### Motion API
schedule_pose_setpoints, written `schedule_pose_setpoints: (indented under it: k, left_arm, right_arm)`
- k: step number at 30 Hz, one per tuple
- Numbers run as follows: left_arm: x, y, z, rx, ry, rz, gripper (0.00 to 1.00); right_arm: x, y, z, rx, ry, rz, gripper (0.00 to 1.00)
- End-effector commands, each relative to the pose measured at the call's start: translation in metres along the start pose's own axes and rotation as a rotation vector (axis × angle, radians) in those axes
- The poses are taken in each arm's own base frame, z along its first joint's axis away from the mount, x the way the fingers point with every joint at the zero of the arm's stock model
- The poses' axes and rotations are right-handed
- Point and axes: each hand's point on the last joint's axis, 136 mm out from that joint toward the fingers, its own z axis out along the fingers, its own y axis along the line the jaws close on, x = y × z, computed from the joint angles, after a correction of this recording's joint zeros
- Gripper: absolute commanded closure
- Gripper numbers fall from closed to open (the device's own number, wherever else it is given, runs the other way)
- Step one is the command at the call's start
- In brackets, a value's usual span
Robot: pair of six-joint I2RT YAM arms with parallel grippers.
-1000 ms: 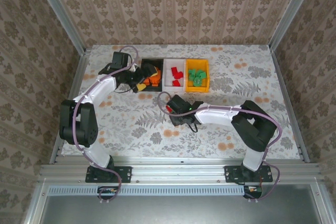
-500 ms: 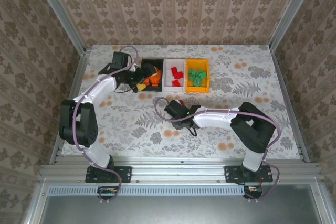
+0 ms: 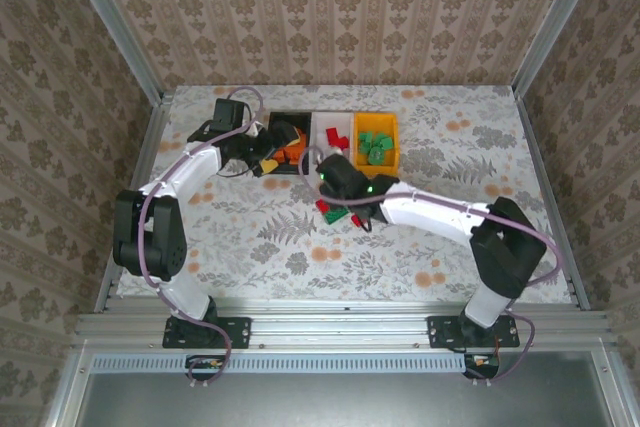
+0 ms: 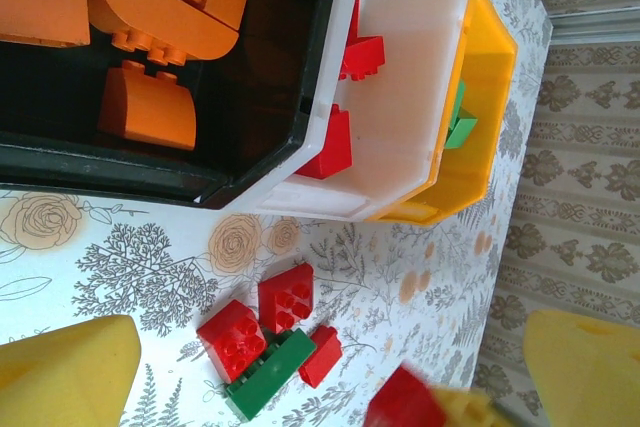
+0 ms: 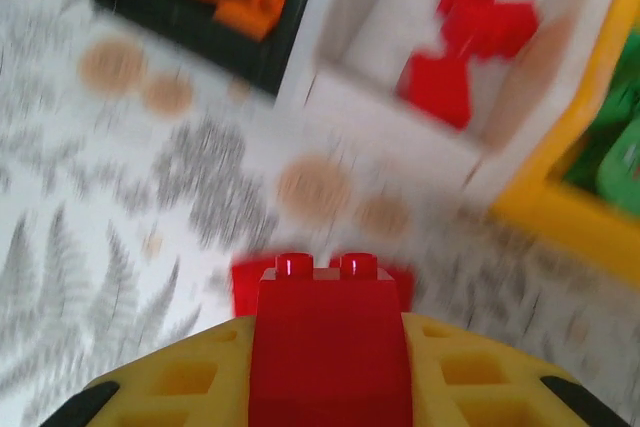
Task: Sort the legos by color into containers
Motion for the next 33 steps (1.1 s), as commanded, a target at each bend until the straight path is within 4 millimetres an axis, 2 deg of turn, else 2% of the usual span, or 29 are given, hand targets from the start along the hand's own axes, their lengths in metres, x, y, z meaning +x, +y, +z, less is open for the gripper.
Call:
schedule_pose_setpoints:
  k: [1, 3, 6, 8, 10, 14, 17, 19, 21, 27, 30, 33]
  left_arm:
    - [-0.012, -0.008, -0.011, 0.012, -0.033, 0.029, 0.0]
    - [-0.016, -0.006, -0.016, 0.011, -0.048, 0.025, 0.0]
    - [-0.02, -0.004, -0.02, 0.009, -0.062, 0.019, 0.0]
    - [-0.021, -0.005, -0.02, 0.013, -0.061, 0.019, 0.0]
    - [-0.021, -0.005, -0.021, 0.016, -0.059, 0.015, 0.0]
    - [-0.021, -0.006, -0.021, 0.025, -0.059, 0.008, 0.0]
    - [-0.021, -0.007, -0.021, 0.027, -0.06, 0.011, 0.0]
    - [-0.021, -0.008, -0.022, 0.029, -0.062, 0.011, 0.0]
    - [-0.021, -0.008, -0.023, 0.03, -0.063, 0.012, 0.0]
    - [-0.018, -0.011, -0.021, 0.033, -0.06, 0.022, 0.0]
    - [-0.017, -0.011, -0.019, 0.033, -0.052, 0.024, 0.0]
    - [-0.015, -0.011, -0.017, 0.03, -0.047, 0.028, 0.0]
  right_arm:
    - [-0.031, -0.026, 0.043, 0.075, 0.002, -0.026, 0.7]
    - [-0.043, -0.035, 0.071, 0.084, 0.035, -0.019, 0.69]
    - [-0.051, -0.045, 0.101, 0.11, 0.073, -0.023, 0.68]
    - [-0.052, -0.052, 0.11, 0.146, 0.103, -0.031, 0.64]
    - [-0.059, -0.054, 0.112, 0.147, 0.089, -0.038, 0.54]
    - [-0.076, -0.054, 0.097, 0.136, 0.048, -0.04, 0.42]
    - [-0.089, -0.05, 0.066, 0.122, -0.012, -0.005, 0.41]
    - [-0.085, -0.041, 0.043, 0.109, -0.037, -0.011, 0.38]
    - [-0.061, -0.028, 0.027, 0.071, -0.022, -0.034, 0.29]
    - [0.032, 0.008, 0.011, -0.127, 0.141, -0.073, 0.11]
    - [0.065, 0.02, 0.009, -0.157, 0.191, -0.129, 0.08]
    - [0.084, 0.026, 0.014, -0.161, 0.237, -0.156, 0.07]
